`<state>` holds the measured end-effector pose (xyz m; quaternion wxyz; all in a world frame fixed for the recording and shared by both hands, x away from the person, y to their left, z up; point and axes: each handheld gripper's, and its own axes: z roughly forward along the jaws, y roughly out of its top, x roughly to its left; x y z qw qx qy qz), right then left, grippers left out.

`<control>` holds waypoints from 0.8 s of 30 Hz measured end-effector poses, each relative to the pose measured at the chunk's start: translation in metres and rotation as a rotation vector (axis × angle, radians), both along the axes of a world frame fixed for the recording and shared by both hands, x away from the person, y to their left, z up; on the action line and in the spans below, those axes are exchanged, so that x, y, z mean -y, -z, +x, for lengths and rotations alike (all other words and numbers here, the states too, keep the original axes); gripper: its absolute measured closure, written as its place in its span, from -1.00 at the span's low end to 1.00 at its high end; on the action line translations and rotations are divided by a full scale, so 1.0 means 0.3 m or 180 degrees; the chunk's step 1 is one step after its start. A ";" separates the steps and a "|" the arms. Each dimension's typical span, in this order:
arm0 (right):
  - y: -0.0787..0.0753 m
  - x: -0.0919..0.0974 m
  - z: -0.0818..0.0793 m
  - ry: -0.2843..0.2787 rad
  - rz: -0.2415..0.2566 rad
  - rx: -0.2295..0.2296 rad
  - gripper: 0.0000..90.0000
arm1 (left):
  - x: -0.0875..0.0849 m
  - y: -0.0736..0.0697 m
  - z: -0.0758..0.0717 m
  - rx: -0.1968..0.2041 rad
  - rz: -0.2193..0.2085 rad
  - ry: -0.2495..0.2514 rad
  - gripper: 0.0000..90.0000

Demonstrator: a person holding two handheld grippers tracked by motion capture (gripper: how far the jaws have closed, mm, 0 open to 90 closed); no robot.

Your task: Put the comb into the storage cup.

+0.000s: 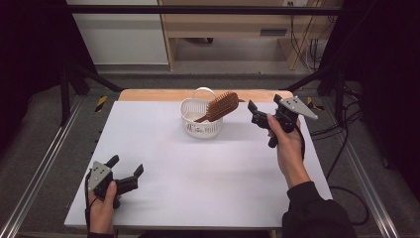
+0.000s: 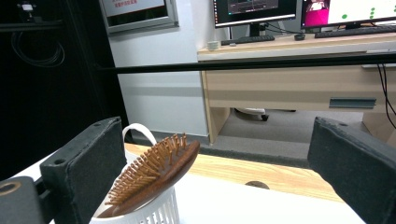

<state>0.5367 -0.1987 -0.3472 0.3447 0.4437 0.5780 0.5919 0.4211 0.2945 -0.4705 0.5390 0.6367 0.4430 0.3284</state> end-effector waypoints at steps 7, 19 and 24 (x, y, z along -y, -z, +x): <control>0.006 0.024 -0.030 -0.0033 -0.0105 0.0040 -0.92 | 0.001 -0.001 0.001 0.0010 0.0001 -0.0004 -0.96; 0.012 0.076 -0.073 -0.0009 -0.0102 0.0067 -0.93 | -0.007 -0.004 -0.003 0.0041 -0.0029 -0.0009 -0.96; 0.011 0.098 -0.087 0.0013 -0.0098 0.0076 -0.95 | -0.005 -0.005 -0.003 0.0053 -0.0020 -0.0005 -0.96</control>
